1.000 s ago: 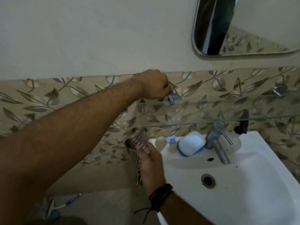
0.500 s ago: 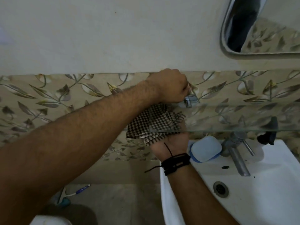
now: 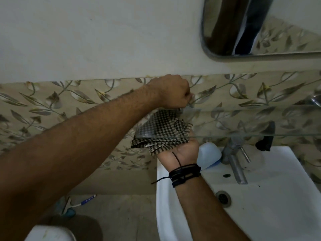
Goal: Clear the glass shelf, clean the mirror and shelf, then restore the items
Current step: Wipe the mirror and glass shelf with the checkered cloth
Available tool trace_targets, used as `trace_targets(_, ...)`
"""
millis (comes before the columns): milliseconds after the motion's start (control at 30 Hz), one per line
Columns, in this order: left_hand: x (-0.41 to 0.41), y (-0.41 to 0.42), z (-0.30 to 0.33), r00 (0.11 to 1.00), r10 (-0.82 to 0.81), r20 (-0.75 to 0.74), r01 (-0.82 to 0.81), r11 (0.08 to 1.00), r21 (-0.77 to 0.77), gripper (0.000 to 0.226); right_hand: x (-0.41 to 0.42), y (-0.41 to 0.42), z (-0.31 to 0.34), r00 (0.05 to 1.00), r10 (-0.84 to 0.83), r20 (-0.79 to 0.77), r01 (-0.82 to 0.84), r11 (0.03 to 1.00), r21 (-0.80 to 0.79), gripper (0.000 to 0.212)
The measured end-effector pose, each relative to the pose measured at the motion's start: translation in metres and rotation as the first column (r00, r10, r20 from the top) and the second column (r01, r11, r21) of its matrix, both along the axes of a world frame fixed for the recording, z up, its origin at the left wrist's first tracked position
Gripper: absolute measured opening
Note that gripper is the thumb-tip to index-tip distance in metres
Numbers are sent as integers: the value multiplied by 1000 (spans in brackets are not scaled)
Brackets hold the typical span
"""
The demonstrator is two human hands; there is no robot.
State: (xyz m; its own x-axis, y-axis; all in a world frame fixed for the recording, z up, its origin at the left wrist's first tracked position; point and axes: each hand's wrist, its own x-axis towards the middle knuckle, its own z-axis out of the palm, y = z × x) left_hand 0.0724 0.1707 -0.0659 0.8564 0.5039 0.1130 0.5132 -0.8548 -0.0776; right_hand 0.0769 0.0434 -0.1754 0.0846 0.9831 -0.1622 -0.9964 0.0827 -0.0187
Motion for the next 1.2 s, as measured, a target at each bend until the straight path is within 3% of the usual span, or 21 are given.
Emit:
trace_targets(233,55,-22,0,1000,-8,22,8,1000,-3,49,44,-21,0,1000,16,-1,-16,999,42,48)
trace_targets(467,99,-36,-1,999,22,41,-23,1000,12,41,118,-41,3,991,-129,18,129,991,-17,51)
trace_targets(667,145,-58,-1,999,17,-35,-18,999,-45,48,168,-59,3,974,-222,39,224,973,-57,54)
trace_targets(867,191,-79,0,1000,-12,-10,12,999,-36,47,215,-80,4,962,-266,55,270,960,-78,55)
trace_targets(1200,250,-93,-7,994,70,-82,-72,997,-23,53,285,-112,8,912,-401,80,409,904,-123,50)
